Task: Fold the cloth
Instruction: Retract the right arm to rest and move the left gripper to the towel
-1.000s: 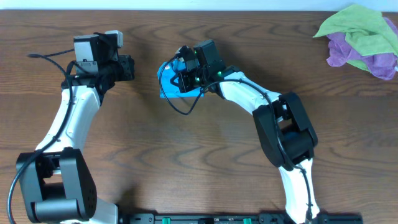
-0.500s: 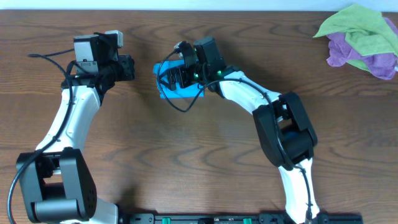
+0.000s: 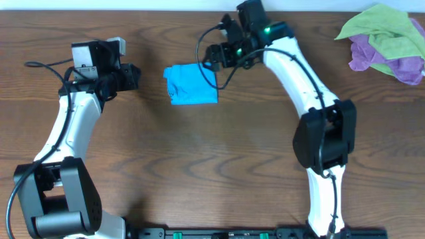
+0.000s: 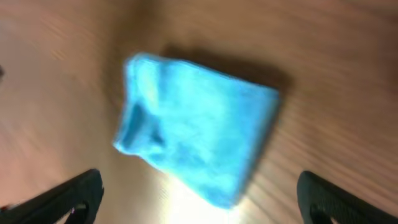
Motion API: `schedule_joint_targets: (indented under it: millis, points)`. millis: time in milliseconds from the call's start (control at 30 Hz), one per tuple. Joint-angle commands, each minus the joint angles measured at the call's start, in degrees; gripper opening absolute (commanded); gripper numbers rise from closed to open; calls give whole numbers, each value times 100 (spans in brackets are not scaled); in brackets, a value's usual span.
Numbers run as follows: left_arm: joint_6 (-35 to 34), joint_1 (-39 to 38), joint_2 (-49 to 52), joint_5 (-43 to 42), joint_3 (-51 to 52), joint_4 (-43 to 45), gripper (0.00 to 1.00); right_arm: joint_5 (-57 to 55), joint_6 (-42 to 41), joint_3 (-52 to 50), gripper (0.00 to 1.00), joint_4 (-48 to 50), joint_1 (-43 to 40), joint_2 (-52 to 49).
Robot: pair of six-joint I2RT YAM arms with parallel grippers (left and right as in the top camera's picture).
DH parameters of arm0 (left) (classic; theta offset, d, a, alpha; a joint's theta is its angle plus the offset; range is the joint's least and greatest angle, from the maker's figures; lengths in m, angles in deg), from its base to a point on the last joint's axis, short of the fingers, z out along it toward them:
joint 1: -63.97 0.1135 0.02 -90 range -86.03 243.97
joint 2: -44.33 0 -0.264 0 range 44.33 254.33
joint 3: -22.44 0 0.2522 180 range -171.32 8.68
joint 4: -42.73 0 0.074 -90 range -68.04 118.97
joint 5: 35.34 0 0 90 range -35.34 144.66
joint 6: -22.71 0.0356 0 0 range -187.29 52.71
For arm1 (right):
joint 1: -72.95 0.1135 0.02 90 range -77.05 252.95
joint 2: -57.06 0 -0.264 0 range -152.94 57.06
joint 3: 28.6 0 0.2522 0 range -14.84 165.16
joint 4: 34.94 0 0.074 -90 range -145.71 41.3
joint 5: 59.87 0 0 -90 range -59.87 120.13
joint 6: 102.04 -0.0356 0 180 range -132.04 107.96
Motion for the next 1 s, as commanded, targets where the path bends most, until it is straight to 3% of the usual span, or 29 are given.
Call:
schedule_joint_targets:
  millis: [0,167,267,367,633,967]
  points:
    - [138,-31,24,-310,-85,-98,43,-1126,675,387,99,-546,31,129]
    - [199,-170,275,-778,-55,-232,71,-1941,809,393,99,-1228,-28,699]
    - [199,-170,463,-1331,-52,-251,94,-1993,879,391,99,-1565,-208,1034]
    - [179,-177,544,-1513,-42,-269,98,-1998,881,389,99,-1727,-431,1357]
    - [321,-254,446,-1484,-42,-640,95,-2955,966,-232,99,-2092,-608,2682]
    - [376,-487,337,-1287,-42,-885,95,-3112,1075,-3458,99,-1040,-949,5807]
